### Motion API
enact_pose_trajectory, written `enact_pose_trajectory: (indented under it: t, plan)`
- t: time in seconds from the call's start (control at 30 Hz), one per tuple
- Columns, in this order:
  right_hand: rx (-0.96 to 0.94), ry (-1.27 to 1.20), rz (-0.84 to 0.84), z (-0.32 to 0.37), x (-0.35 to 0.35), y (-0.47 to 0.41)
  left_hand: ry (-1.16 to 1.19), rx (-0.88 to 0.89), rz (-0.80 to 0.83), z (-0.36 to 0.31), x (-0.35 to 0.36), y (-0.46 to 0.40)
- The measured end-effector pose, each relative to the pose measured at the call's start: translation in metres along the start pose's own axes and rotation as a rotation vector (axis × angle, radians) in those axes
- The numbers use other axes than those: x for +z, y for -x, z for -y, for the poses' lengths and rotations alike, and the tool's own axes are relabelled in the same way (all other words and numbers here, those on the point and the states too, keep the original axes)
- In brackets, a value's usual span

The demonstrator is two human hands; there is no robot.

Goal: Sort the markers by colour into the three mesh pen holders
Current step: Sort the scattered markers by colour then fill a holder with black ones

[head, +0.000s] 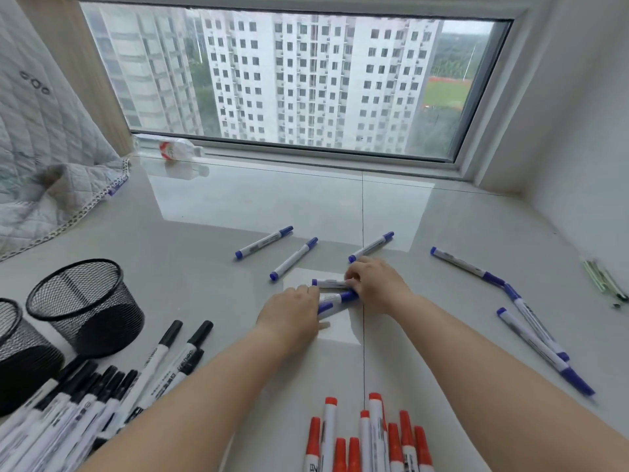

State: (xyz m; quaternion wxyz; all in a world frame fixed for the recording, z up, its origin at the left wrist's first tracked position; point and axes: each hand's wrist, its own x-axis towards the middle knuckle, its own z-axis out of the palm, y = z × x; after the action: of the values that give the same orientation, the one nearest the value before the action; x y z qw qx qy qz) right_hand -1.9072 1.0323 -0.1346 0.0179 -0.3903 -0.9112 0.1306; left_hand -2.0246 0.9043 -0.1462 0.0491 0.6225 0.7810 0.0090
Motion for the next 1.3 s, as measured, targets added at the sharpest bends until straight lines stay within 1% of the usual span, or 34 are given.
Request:
enact_pose_trajectory:
  t: [0.07,0.13,0.2,0.23,0.3,0.37,0.43,0.5,0.57,0.67,0.77,0.87,0.93,1.0,1.1,1.2,1.3]
  plan:
    - [-0.023,0.032,0.068,-0.009,-0.007,-0.004,-0.024,0.020,-0.030,0.003,0.001,-0.002]
    - [-0.038,0.077,0.061,-0.020,-0.011,-0.005,-0.051,0.038,-0.100,0.007,0.002,-0.002]
    - [-0.028,0.050,-0.024,-0.033,-0.011,-0.003,-0.039,0.007,-0.191,0.014,0.000,-0.005]
    - [-0.012,0.013,-0.084,-0.038,-0.008,-0.001,0.000,-0.040,-0.240,0.019,-0.003,-0.009]
    - [0.047,-0.092,-0.204,-0.047,-0.002,-0.001,0.125,-0.179,-0.319,0.031,-0.011,-0.023]
    - [0.131,-0.195,-0.297,-0.053,0.001,-0.007,0.226,-0.297,-0.350,0.045,-0.020,-0.041]
    - [0.204,-0.252,-0.353,-0.057,0.003,-0.016,0.261,-0.370,-0.336,0.058,-0.026,-0.057]
    - [0.219,-0.250,-0.371,-0.061,0.003,-0.025,0.234,-0.422,-0.294,0.069,-0.029,-0.068]
    - [0.176,-0.198,-0.333,-0.063,0.003,-0.032,0.189,-0.457,-0.239,0.079,-0.030,-0.078]
    - [0.105,-0.077,-0.230,-0.066,0.002,-0.041,0.113,-0.476,-0.161,0.093,-0.027,-0.088]
    - [0.069,0.040,-0.205,-0.065,-0.001,-0.049,0.051,-0.495,-0.116,0.104,-0.023,-0.093]
    - [-0.064,0.175,-0.144,-0.054,-0.001,-0.053,-0.001,-0.501,-0.106,0.109,-0.019,-0.093]
    - [-0.118,0.231,-0.130,-0.045,0.000,-0.052,-0.014,-0.521,-0.078,0.109,-0.020,-0.092]
    - [-0.149,0.277,-0.138,-0.035,-0.001,-0.051,0.021,-0.556,-0.023,0.109,-0.022,-0.091]
    - [-0.225,0.254,-0.180,-0.009,0.000,-0.050,0.134,-0.611,0.028,0.111,-0.021,-0.086]
    - [-0.294,0.193,-0.213,0.025,0.006,-0.058,0.269,-0.666,-0.004,0.113,-0.018,-0.080]
    - [-0.281,0.128,-0.161,0.051,0.012,-0.071,0.385,-0.688,-0.042,0.116,-0.013,-0.076]
